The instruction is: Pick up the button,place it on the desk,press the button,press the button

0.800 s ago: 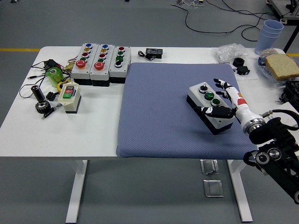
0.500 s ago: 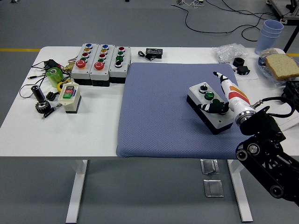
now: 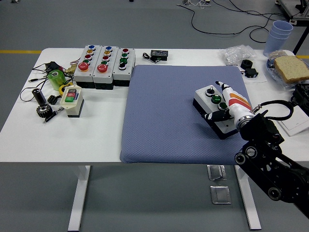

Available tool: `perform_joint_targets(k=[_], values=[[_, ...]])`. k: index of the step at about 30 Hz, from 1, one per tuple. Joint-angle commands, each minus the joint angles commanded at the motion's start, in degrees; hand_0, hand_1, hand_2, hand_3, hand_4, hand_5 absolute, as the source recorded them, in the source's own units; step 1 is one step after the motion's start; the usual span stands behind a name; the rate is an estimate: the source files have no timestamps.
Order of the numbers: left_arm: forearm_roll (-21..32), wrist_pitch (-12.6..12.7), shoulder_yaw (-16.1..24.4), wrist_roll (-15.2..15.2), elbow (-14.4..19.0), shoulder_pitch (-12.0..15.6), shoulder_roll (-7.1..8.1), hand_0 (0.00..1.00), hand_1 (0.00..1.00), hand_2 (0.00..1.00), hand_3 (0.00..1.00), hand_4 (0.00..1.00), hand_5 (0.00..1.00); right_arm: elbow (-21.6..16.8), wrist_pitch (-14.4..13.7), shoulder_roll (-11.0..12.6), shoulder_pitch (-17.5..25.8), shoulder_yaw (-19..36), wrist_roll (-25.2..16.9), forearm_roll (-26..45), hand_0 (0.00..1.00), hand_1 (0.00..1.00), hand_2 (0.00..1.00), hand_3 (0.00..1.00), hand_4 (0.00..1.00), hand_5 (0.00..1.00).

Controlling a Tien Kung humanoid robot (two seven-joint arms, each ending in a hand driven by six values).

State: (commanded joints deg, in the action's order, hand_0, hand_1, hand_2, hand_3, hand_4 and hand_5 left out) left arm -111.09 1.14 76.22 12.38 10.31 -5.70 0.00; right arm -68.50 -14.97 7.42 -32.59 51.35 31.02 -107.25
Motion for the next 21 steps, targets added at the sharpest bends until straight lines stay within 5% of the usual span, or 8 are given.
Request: perform_joint_targets(k=[6,12,13,18,19,21], values=[[-0.07,-0.05,-0.01,0.03,0.00,0.02,0.00,0.656,0.645,0.667,0.567,0.339,0.854,2.77,-0.26,-0.68,-2.02,-0.67,0.66,-1.66,0.969,0.927,0.998,0.998,0.998,0.174],[-0.28,-0.13,0.06,0.12,0.00,0.13,0.00,0.656,0.645,0.666,0.567,0.338,0.854,5.05,3.55,-0.99,-3.95,-1.84,3.56,-2.69,0.965,0.926,0.998,0.986,0.998,0.173],[-0.36,-0.14,0.09,0.14,0.00,0.15,0.00,0.656,0.644,0.664,0.566,0.338,0.853,5.34,4.49,-0.96,-4.30,-2.10,4.34,-2.94,0.906,0.792,0.871,0.940,0.998,0.174],[-0.59,-0.14,0.18,0.20,0.00,0.31,0.00,0.656,0.644,0.664,0.566,0.338,0.853,6.83,6.67,-1.10,-5.70,-2.27,5.96,-3.88,0.906,0.792,0.871,0.940,0.998,0.174],[-0.63,-0.14,0.19,0.22,0.00,0.32,0.00,0.657,0.643,0.664,0.564,0.337,0.851,6.99,6.84,-1.16,-5.83,-2.19,5.96,-4.04,0.803,0.677,0.794,0.911,0.998,0.179],[-0.68,-0.16,0.12,0.22,0.00,0.36,0.00,0.657,0.643,0.664,0.564,0.337,0.851,7.29,7.65,-1.26,-6.10,-2.00,5.96,-4.36,0.803,0.677,0.794,0.911,0.998,0.179]])
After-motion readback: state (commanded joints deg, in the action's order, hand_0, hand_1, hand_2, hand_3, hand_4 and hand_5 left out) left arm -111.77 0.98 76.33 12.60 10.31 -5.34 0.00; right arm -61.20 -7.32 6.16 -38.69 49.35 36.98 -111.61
